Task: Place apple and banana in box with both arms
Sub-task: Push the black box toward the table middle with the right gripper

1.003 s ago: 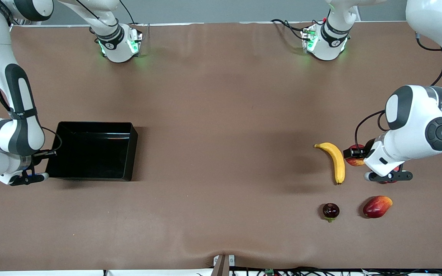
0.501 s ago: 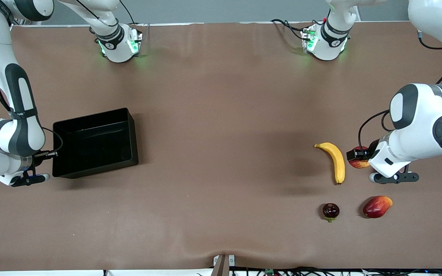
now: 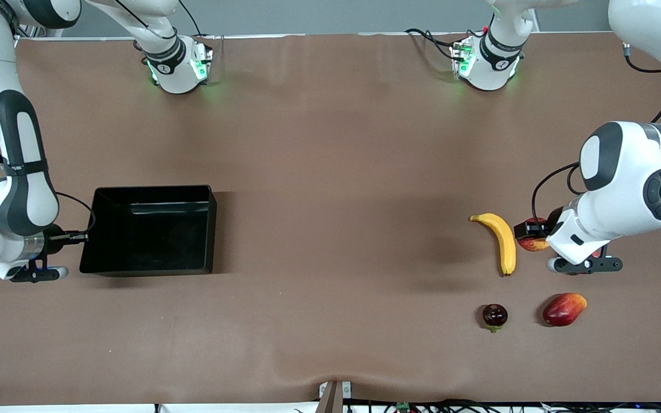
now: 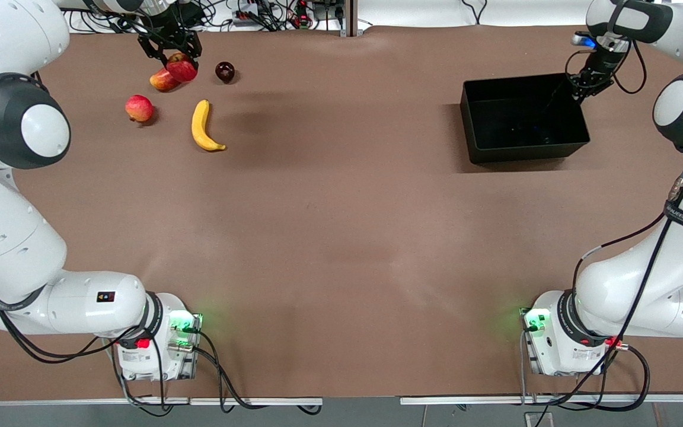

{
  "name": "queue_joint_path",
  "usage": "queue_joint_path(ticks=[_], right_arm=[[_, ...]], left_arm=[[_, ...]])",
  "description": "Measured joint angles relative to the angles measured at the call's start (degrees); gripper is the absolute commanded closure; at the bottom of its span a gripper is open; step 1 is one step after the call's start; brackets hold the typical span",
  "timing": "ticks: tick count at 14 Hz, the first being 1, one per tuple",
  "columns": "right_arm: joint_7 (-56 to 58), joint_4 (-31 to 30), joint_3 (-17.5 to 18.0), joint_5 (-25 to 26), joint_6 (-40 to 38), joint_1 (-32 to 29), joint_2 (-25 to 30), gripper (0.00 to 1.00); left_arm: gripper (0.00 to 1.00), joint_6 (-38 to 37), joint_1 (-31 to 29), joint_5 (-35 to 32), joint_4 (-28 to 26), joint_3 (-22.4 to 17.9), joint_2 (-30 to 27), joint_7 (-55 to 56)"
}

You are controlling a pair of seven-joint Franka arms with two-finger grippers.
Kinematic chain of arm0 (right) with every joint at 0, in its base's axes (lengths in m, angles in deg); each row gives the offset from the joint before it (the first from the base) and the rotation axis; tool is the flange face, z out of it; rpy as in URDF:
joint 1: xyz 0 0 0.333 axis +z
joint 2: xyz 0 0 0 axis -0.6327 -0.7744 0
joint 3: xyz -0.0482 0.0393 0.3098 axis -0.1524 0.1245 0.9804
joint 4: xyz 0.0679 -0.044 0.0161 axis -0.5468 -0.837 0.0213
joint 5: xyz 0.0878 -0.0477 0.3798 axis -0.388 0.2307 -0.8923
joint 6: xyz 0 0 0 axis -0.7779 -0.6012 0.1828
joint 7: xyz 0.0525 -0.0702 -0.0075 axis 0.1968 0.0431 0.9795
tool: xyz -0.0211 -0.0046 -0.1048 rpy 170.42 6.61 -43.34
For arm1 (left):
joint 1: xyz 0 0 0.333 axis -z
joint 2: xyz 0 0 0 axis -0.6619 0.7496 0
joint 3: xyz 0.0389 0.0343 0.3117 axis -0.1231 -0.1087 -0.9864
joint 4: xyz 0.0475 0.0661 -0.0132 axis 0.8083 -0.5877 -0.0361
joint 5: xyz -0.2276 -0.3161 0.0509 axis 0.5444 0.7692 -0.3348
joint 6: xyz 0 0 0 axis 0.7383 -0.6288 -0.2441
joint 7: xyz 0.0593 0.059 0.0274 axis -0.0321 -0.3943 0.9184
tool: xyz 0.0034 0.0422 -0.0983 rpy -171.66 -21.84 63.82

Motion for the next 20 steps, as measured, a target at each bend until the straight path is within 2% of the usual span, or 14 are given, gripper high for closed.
queue_joint_path(ticks=[4,7,14,20], right_arm=[[-5.74,0.01,0.05,-4.27,-0.18,3.36,0.83,1.0],[-9.71,-0.16,0.07,-7.96,-1.23,5.68,0.82,1.0],[-10.75,-0.3,0.13,-16.05,-3.51,7.85,0.82,1.0],[-17.23,-0.2,0.3,-21.76,-3.45,15.6,0.85,1.0]], left_arm=[[1.0,-1.3,0.03,0.0,0.37,0.12,-0.7,0.03],[1.0,-4.96,0.1,0.0,0.59,1.06,-1.65,0.11],[1.0,-5.62,0.12,0.0,2.16,1.25,-2.15,0.27],[1.0,-5.69,-0.11,0.0,2.27,1.24,-2.15,0.28]])
